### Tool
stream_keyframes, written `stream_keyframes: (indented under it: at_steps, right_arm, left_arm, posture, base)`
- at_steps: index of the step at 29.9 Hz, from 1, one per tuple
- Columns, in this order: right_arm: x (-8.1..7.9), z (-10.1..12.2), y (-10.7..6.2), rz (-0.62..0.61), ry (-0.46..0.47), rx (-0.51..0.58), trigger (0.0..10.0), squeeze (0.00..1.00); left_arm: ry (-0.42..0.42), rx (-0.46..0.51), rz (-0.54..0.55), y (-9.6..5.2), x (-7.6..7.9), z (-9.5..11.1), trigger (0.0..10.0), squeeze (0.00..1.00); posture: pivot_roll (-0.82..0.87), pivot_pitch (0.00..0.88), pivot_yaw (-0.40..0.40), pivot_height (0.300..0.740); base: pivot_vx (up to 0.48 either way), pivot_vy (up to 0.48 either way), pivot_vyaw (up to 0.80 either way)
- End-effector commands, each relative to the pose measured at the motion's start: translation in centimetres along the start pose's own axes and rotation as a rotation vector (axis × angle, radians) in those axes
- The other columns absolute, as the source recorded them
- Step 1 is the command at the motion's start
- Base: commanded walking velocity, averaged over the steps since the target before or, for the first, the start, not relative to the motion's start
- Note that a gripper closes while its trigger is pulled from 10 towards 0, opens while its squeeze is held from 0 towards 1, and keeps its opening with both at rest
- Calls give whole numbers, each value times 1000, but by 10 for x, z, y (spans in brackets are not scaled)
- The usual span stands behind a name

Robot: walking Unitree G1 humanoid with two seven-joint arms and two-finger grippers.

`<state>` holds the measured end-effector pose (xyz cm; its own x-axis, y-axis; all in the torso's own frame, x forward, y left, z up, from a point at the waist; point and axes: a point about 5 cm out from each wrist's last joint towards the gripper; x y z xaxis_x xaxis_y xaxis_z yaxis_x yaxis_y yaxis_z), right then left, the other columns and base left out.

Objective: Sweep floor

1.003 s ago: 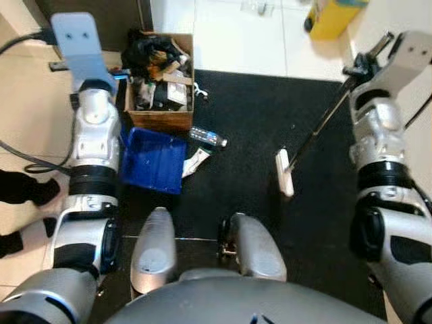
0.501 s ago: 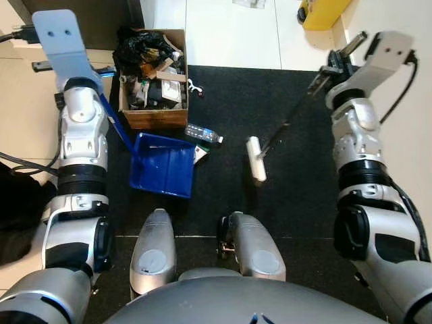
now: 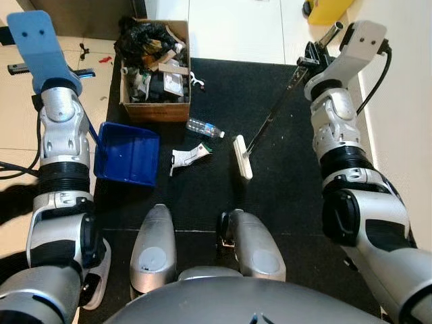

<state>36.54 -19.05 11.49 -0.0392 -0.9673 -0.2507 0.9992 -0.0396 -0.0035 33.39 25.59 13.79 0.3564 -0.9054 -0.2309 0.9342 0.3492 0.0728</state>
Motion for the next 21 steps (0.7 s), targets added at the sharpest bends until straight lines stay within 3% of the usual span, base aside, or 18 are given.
stream_keyframes:
  at_steps: [1,10,12,17,20,21]
  right_arm:
    - [0,6,2,-29,3,47,10000,0]
    - [3,4,4,-94,-4,40,10000,0]
    - [2,3,5,-100,24,35,10000,0]
    - [-11,-5,9,-60,203,-16,10000,0]
    - [-16,-6,9,-46,212,-24,10000,0]
    - [-24,-6,11,-26,228,-35,10000,0]
  left_arm:
    - [13,46,-17,2,-3,1,10000,0]
    - [-95,9,-96,1,11,-14,10000,0]
    - [-104,18,-117,2,17,-14,10000,0]
    - [-175,50,-165,7,40,-4,10000,0]
    - [-206,51,-165,9,44,0,10000,0]
    - [-264,41,-149,12,47,3,10000,0]
  posture:
    - [169,121,-93,740]
    - [163,144,-106,740]
    - [160,149,-109,740]
    - [149,158,-112,740]
    - [147,156,-114,740]
    - [146,155,-116,740]
  base:
    - [0,0,0]
    - [0,0,0]
    - [0,0,0]
    - [0,0,0]
    - [0,0,0]
    - [0,0,0]
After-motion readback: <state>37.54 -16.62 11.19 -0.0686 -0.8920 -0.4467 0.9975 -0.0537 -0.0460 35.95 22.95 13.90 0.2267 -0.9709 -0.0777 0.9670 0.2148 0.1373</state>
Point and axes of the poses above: a point about 5 cm out from each wrist's last joint towards the gripper, its own y axis pointing out of the wrist towards the gripper, its own z axis along the axis of the wrist's last joint, x = y × z, and after that the axes turned 2 degrees about y, right-handed
